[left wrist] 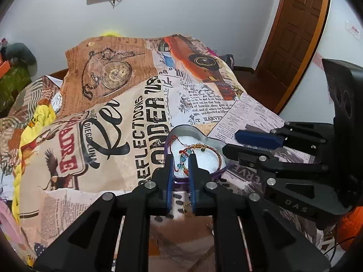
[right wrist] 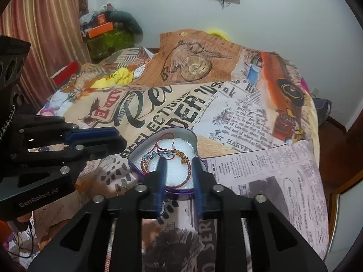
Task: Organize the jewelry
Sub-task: 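Open both tools to drop the bracelets into the tin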
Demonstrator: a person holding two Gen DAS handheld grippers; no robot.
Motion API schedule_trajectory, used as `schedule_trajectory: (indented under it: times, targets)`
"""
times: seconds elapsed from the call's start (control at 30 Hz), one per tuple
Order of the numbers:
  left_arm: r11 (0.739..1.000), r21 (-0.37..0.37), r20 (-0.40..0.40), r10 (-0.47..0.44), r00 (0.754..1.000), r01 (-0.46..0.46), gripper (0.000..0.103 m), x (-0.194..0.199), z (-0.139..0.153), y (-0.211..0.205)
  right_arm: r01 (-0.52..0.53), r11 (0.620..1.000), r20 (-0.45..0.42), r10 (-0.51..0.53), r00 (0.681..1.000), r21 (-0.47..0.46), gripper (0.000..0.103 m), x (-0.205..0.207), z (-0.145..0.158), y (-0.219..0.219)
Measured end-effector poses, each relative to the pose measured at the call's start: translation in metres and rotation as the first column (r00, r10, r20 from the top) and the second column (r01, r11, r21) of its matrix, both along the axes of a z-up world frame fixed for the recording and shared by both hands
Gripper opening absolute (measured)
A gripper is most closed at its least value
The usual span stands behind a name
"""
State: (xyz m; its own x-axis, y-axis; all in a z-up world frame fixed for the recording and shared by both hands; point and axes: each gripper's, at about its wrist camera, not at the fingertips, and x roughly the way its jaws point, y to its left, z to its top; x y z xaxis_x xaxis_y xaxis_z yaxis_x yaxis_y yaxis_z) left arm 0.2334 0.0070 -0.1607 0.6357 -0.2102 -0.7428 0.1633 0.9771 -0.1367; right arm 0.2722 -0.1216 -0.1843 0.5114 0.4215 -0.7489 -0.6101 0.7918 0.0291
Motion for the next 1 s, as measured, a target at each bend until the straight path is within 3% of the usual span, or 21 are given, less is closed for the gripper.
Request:
schedule_trajectory:
  times: [0.3, 0.7, 1.0]
  targets:
    - [0.999, 0.026, 0.032, 0.027, 0.999, -0.028, 0.032, -0.028, 0.015, 0.005, 0.033, 0.999, 0.059, -0.035, 0.998, 0.023, 0.044, -0.026, 0.025, -0.011]
    - [0.997, 0.048, 0.016, 0.062, 0.998, -0.063, 0.042, -0.062, 0.012, 0.016, 0.033, 0.999, 0.077, -0.035, 0.996, 0.029, 0.046, -0.059, 0.030, -0.012]
    - [0.996, 0.040, -0.025, 0.085, 0.996, -0.084, 0.043, -0.078, -0.001, 0.026, 0.017, 1.000, -0.002, -0.017, 1.000, 0.016, 0.046, -0.068, 0.006, -0.009]
